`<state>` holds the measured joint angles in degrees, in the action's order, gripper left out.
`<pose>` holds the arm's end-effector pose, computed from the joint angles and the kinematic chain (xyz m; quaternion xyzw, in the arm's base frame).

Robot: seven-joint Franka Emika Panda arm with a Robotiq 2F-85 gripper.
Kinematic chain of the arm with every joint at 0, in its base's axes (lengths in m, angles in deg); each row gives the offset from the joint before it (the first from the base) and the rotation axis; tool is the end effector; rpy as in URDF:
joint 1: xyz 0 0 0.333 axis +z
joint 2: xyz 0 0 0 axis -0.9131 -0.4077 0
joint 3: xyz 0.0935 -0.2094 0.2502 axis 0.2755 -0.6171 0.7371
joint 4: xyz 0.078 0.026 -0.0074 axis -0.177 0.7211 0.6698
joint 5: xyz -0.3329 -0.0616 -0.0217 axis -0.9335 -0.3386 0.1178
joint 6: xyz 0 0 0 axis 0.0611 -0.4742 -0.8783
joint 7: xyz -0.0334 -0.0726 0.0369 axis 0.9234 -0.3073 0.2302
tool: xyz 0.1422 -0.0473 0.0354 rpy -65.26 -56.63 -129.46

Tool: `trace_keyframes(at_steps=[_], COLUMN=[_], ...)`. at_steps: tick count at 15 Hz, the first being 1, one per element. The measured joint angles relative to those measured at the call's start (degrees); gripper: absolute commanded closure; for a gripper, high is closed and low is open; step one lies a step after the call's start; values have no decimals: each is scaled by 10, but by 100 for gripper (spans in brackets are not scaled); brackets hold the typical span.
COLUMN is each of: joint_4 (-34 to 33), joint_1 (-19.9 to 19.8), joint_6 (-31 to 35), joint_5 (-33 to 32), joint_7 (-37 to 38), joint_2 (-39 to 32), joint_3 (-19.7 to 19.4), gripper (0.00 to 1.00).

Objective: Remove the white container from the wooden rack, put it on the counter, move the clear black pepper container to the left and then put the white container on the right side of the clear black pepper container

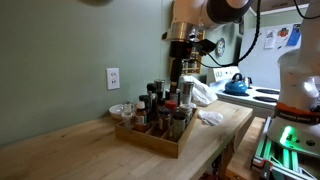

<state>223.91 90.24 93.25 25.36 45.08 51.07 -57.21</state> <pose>0.2898 0.3491 0.4002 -0.9533 -0.2937 -0.0582 0.0393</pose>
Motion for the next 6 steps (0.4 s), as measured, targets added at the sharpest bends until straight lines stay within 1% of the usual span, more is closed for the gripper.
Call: trace_keyframes(at_steps=[3,5,6], joint_4=[-34,-56,-63], joint_1=[6,6,6], joint_6=[-90,-149,-165], joint_5=[14,15,15], joint_7=[-42,-51,-53], joint_2=[3,5,6], joint_3=[0,0,0], gripper=[0,0,0])
